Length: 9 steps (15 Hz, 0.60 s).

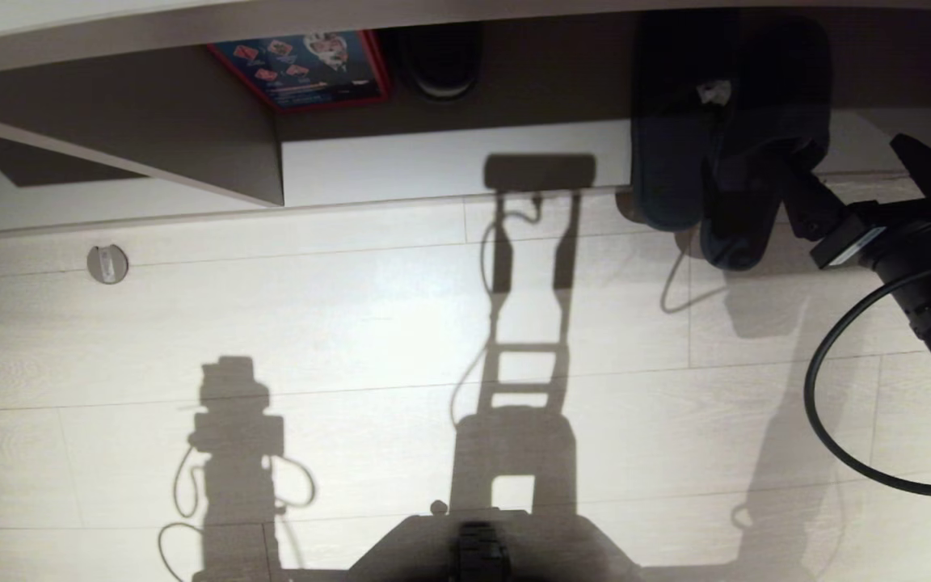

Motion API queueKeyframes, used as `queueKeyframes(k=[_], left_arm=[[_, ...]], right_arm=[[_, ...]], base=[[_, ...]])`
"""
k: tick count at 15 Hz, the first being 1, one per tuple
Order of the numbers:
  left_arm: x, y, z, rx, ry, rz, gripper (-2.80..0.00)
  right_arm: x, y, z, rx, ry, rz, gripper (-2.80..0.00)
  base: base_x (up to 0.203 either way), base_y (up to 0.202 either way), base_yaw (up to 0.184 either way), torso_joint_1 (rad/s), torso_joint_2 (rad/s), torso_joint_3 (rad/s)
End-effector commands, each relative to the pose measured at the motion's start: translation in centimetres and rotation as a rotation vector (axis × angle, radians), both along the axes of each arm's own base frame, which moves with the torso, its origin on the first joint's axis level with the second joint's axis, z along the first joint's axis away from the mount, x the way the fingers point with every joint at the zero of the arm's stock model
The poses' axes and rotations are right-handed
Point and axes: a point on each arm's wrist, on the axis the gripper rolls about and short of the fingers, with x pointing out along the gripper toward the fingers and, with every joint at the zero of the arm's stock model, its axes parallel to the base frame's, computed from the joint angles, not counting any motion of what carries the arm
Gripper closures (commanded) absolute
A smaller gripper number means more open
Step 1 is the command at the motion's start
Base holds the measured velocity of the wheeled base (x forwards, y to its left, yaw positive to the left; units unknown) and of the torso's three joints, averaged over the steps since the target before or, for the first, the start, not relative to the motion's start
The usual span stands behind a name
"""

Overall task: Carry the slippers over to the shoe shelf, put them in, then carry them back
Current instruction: Place the slippers into the shoe cabinet, then pick up the slippers in the shoe cabinet

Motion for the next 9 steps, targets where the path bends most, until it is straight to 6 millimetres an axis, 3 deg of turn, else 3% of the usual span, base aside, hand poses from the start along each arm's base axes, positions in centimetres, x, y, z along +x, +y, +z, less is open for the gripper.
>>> queueKeyframes(k=[1,3,6,7,9], left_arm=[[0.0,0.0,0.0,0.000,0.000,0.001,0.00],[0.0,0.0,0.0,0.000,-0.001,0.001,0.00],[0.0,0.0,0.0,0.000,0.000,0.001,0.00],[0.0,0.0,0.0,0.000,-0.001,0.001,0.00],[0.0,0.0,0.0,0.000,-0.001,0.001,0.00]], right_arm=[[-1.3,-0.1,0.1,0.002,-0.011,0.004,-2.80],[-4.1,-0.6,-0.8,-0.004,0.018,0.011,-2.80],[-6.6,-1.2,-2.2,-0.014,0.066,0.014,-2.80],[-7.4,-1.3,-2.8,-0.018,0.080,0.014,0.00],[-9.1,-1.7,-3.9,-0.031,0.103,0.010,0.00]], base=[[0.000,0.000,0.000,0.000,0.00,0.000],[0.000,0.000,0.000,0.000,0.00,0.000],[0.000,0.000,0.000,0.000,0.00,0.000],[0.000,0.000,0.000,0.000,0.00,0.000],[0.000,0.000,0.000,0.000,0.00,0.000]])
